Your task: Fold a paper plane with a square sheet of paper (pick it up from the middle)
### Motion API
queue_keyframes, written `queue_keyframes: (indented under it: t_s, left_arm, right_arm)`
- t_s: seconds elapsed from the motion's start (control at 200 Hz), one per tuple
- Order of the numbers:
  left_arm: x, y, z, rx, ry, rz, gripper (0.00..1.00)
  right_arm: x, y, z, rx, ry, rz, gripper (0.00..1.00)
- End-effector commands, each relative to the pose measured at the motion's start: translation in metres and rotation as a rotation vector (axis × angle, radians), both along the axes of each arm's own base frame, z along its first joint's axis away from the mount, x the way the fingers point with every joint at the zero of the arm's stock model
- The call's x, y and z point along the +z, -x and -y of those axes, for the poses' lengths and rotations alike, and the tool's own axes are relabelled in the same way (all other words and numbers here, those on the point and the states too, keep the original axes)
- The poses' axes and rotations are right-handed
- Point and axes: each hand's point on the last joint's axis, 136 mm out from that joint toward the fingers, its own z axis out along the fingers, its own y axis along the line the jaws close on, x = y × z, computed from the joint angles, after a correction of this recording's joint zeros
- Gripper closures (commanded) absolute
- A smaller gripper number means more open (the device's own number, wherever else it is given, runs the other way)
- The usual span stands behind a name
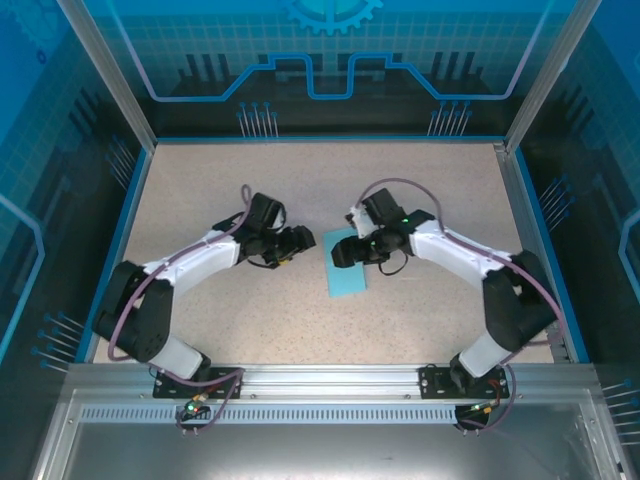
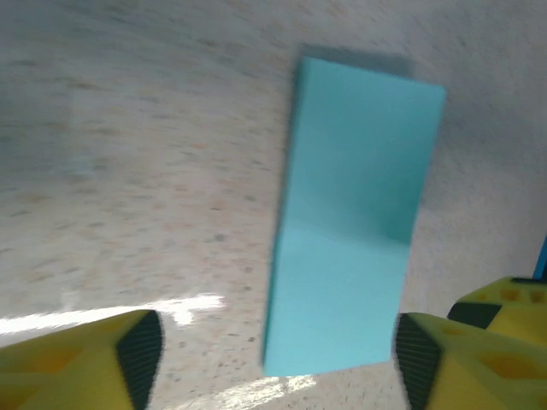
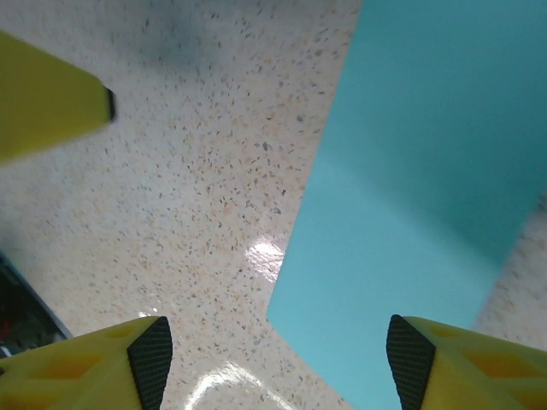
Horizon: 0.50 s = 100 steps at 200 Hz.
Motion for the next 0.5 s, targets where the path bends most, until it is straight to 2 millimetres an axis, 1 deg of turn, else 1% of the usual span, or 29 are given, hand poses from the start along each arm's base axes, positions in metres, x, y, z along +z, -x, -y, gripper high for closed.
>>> queue_keyframes:
  t_s: [0.0,0.045,0.125,0.22,0.29,0.375,0.385,0.4,0.495]
  left_arm:
    - [0.014,-0.009,0.041,-0.097,0.093,0.042,0.36]
    - [0.011,-0.010,0.050,-0.112,0.102,0.035,0.41]
    - [0.004,-0.013,0.064,-0.131,0.115,0.014,0.47]
    - [-0.001,-0.014,0.075,-0.149,0.117,0.000,0.50]
    - [-0.005,-0.016,0.078,-0.152,0.113,-0.009,0.51]
    - [-0.009,-0.017,0.080,-0.150,0.110,-0.020,0.52]
    - [-0.010,-0.017,0.079,-0.149,0.108,-0.022,0.52]
    - [-0.010,-0.016,0.079,-0.150,0.107,-0.024,0.52]
    - [-0.016,-0.016,0.079,-0.147,0.098,-0.036,0.52]
  right_arm:
    - [-0.012,-0.001,0.029,-0.212,-0.005,-0.085,0.30]
    - [-0.016,0.002,0.035,-0.232,-0.019,-0.108,0.30]
    - [-0.025,0.009,0.040,-0.234,-0.038,-0.165,0.32]
    - [-0.035,0.018,0.042,-0.223,-0.041,-0.219,0.34]
    - [-0.040,0.024,0.038,-0.202,-0.061,-0.253,0.35]
    - [-0.042,0.026,0.033,-0.190,-0.084,-0.281,0.36]
    - [-0.048,0.032,0.036,-0.191,-0.074,-0.300,0.36]
    - [-0.051,0.035,0.037,-0.192,-0.073,-0.312,0.37]
    - [-0.058,0.042,0.037,-0.191,-0.068,-0.341,0.37]
